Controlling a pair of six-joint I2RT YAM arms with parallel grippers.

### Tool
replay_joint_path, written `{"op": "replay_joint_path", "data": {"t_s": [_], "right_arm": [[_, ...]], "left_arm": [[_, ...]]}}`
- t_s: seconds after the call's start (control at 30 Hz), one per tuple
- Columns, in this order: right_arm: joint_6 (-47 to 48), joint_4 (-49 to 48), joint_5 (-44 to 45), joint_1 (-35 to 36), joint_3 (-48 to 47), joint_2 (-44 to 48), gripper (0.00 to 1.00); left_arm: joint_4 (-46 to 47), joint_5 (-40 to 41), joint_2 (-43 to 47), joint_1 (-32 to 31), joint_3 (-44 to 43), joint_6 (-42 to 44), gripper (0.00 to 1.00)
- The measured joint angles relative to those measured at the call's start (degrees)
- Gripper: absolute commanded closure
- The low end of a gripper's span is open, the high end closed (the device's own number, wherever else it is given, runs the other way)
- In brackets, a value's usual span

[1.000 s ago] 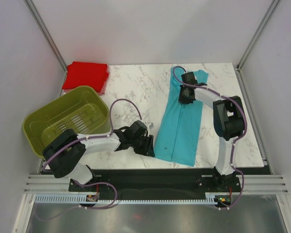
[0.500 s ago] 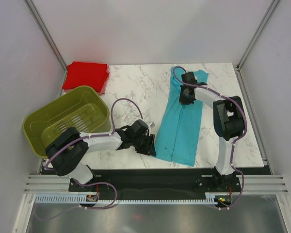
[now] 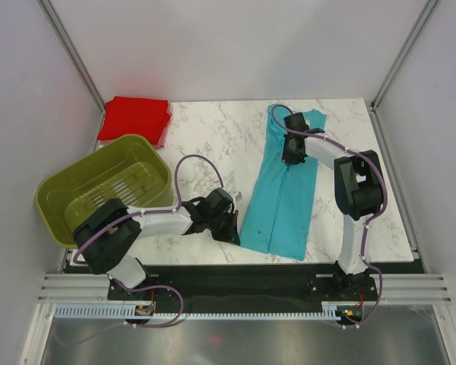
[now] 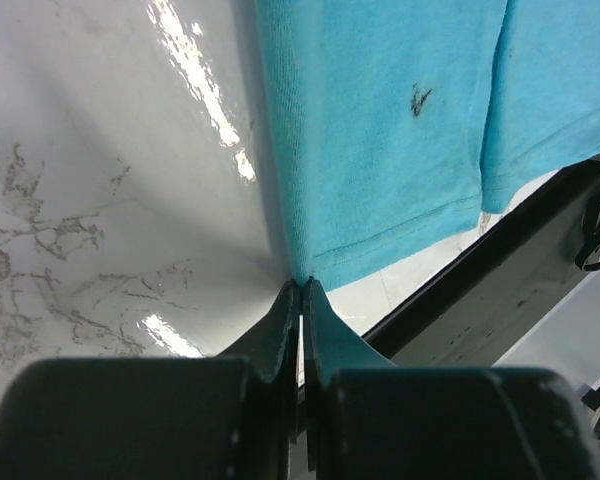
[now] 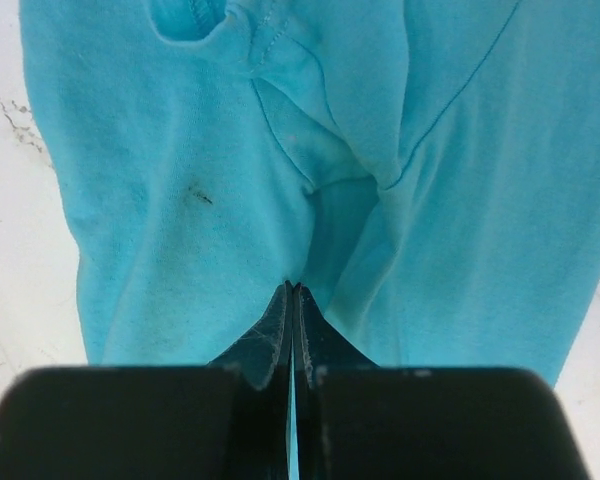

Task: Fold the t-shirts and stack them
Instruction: Fold the tshirt

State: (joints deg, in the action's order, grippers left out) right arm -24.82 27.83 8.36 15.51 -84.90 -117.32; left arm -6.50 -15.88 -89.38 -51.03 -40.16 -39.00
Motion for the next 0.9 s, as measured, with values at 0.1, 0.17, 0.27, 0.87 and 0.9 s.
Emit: {"op": "replay_joint_path", "data": {"t_s": [0.1, 0.17, 0.27, 0.87, 0.9], "right_arm": [[0.0, 0.2, 0.7, 0.0, 0.0, 0.0, 1.0], [0.0, 0.3, 1.0, 0.0, 0.0, 0.0, 1.0], [0.1, 0.3, 1.7, 0.0, 0.0, 0.0, 1.0], [1.1, 0.6, 0.5, 0.0, 0.1, 0.1, 0.74], [0.9, 1.1, 0.2, 0.0, 0.1, 0.3, 0.72]], "left_arm": [[0.0, -0.2, 0.2, 0.0, 0.0, -0.2, 0.98], [0.0, -0.3, 0.5, 0.0, 0.1, -0.4, 0.98], [0.0, -0.8, 0.9, 0.0, 0.2, -1.0, 0.98], [0.5, -1.0, 2.0, -0.6, 2.1, -4.5, 0.69], [0.4, -1.1, 2.2, -0.6, 2.2, -4.6, 0.68]]}}
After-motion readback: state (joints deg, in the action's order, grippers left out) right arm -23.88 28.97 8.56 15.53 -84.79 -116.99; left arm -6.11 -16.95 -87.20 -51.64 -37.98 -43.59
